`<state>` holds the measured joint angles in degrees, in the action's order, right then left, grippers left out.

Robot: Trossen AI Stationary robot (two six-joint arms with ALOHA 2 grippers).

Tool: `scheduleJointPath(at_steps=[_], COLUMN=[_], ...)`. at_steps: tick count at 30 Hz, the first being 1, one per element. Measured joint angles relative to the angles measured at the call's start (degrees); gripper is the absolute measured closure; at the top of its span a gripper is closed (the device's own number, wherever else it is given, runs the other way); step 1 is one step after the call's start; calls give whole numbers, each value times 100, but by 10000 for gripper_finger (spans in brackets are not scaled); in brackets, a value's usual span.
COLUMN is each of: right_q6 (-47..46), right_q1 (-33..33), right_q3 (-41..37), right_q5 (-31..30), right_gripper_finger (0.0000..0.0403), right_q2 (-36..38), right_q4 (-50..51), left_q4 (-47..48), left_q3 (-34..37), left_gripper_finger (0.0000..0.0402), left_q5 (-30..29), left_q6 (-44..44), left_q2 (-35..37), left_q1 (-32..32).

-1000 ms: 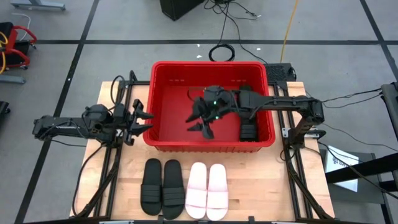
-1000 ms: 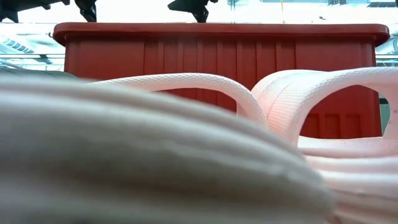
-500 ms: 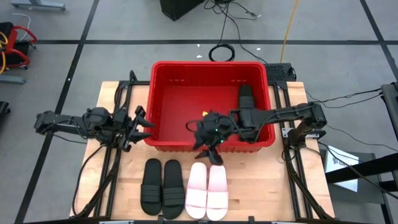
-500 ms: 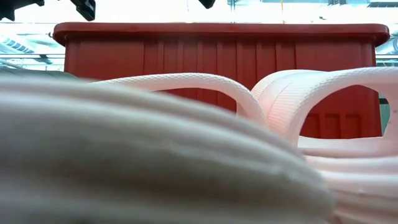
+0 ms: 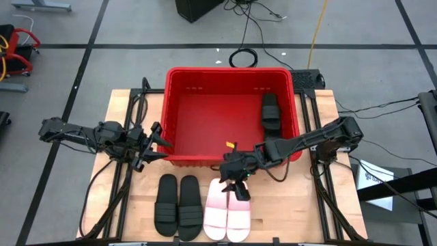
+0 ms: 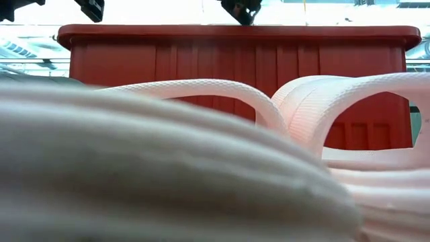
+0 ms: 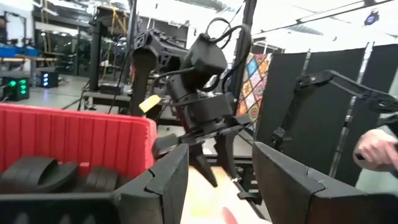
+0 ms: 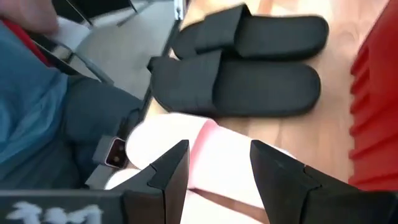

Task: Pick and place slides into bin
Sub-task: Put the right white slide into the red bin

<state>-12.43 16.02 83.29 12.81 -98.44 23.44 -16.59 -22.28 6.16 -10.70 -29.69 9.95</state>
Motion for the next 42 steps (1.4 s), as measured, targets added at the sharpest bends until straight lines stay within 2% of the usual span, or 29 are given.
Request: scheduleJointPath(at_steps=[4, 15, 24, 32, 36, 42], right_q6=[-286, -1353, -2135, -2541, -2625, -2695], right_q1=[232, 565, 780, 961, 1023, 1171], right_q3=[-476, -1218, -1898, -2342, -2475, -2544], right_q5=[166, 88, 87, 83, 24, -394], right_gripper_finger=[243, 243, 243, 243, 243, 243], right_q2=[-29, -91, -58, -52, -52, -94], right_q4=[-497, -912, -1779, -2564, -2653, -2676], left_q4=[6, 10, 13, -19, -19, -21], left_q3=[0, 2, 4, 4, 4, 4], left_gripper_finger=[217, 217, 217, 217, 217, 217], left_q5=[-178, -210, -180, -321, -363, -366], left_q6=[-2, -104, -186, -182, -148, -108], left_q2=[-144, -428, -494, -492, -492, -492], left_q1=[100, 147, 147, 145, 145, 145])
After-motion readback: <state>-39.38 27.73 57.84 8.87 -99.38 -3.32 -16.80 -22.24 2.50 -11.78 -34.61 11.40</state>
